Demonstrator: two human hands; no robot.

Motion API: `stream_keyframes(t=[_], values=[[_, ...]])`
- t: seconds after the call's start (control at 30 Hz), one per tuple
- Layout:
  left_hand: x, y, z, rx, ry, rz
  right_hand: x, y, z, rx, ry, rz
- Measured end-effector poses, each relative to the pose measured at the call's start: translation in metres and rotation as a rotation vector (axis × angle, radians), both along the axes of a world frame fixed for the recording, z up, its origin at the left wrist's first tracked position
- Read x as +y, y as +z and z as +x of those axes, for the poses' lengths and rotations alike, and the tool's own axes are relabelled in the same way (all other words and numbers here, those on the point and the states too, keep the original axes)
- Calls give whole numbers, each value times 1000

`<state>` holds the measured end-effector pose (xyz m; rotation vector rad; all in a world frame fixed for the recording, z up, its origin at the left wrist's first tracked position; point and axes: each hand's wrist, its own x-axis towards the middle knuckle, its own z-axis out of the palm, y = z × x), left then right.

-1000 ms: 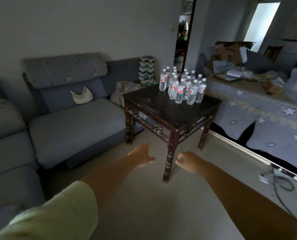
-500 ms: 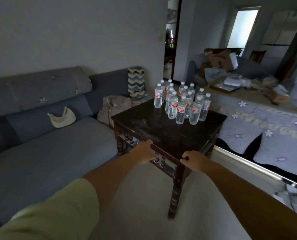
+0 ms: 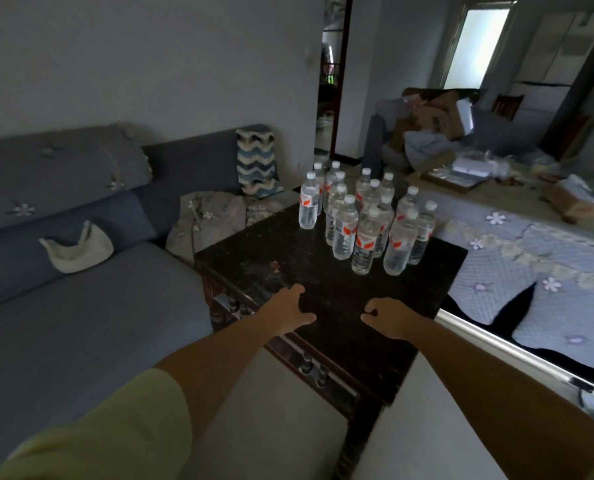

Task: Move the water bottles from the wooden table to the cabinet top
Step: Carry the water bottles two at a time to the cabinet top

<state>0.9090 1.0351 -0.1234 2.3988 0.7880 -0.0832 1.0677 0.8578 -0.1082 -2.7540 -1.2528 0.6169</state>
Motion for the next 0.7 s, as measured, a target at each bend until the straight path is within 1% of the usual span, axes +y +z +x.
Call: stream_keyframes(t=[0.07, 0.17, 0.33, 0.57, 0.7], values=[[20, -7, 22, -26, 26, -18, 22, -5, 26, 17, 3, 2], [56, -10, 53, -18, 64, -65, 55, -9, 62, 52, 29, -22], [101, -10, 111, -58, 128, -70, 92, -11, 119, 67, 29, -1], [124, -34, 186, -15, 34, -141, 118, -42, 169, 142, -155, 49], [138, -53, 232, 3, -31, -184, 127, -62, 189, 234, -291, 181]])
